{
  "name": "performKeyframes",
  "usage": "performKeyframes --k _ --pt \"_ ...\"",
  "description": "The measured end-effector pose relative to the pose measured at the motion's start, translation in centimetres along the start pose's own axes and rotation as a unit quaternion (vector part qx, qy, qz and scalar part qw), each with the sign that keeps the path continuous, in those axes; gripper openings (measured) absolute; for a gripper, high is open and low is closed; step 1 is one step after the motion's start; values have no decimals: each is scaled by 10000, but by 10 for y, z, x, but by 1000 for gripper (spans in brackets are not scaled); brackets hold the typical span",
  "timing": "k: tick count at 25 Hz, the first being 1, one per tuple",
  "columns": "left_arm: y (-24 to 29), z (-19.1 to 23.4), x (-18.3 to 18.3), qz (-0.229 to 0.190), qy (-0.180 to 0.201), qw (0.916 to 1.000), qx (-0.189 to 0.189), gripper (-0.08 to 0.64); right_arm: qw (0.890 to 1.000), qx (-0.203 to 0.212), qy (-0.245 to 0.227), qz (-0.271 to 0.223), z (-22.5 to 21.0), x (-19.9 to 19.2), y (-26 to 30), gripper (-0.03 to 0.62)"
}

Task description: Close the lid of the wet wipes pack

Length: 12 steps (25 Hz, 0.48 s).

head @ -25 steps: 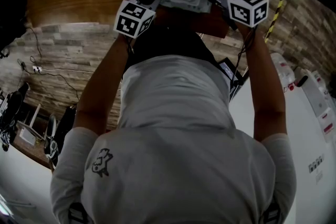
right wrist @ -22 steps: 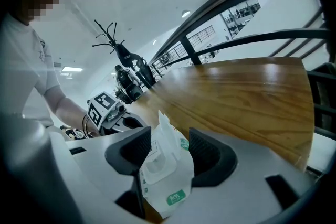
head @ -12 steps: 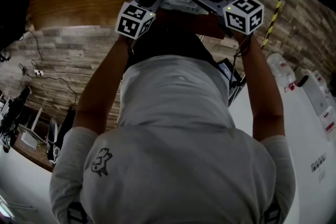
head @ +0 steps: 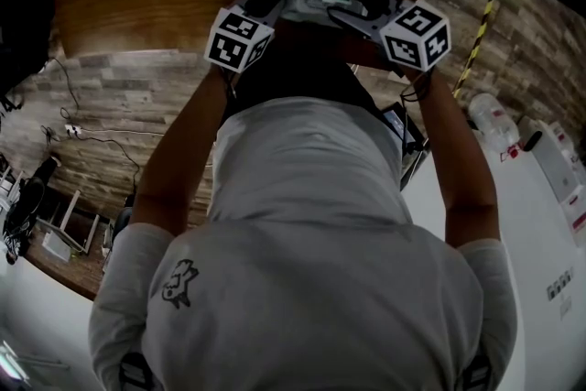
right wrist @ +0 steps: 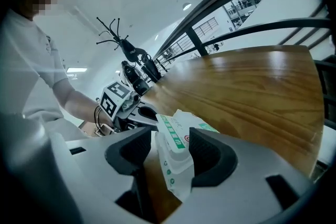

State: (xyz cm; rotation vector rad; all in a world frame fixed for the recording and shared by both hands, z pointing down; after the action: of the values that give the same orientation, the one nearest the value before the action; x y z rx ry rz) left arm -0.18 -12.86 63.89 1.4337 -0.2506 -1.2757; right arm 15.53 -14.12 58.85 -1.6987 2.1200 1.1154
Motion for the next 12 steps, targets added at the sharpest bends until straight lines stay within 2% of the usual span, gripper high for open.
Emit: performKeyframes --k 12 --pt "0 1 -1 -42 -26 10000 0 12 9998 -105 138 136 0 -14 17 212"
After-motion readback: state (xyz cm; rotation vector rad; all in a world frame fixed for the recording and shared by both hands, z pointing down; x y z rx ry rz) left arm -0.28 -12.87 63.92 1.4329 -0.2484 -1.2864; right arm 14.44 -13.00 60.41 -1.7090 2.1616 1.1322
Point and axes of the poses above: the fingertips, and each gripper's own axes: y forward along the fingers, z to its left, x out of its top, the point moved 5 cm from there along -y, backward along the fingers, and after that the axes turned 9 degrees about x, right-handed, at the moved point
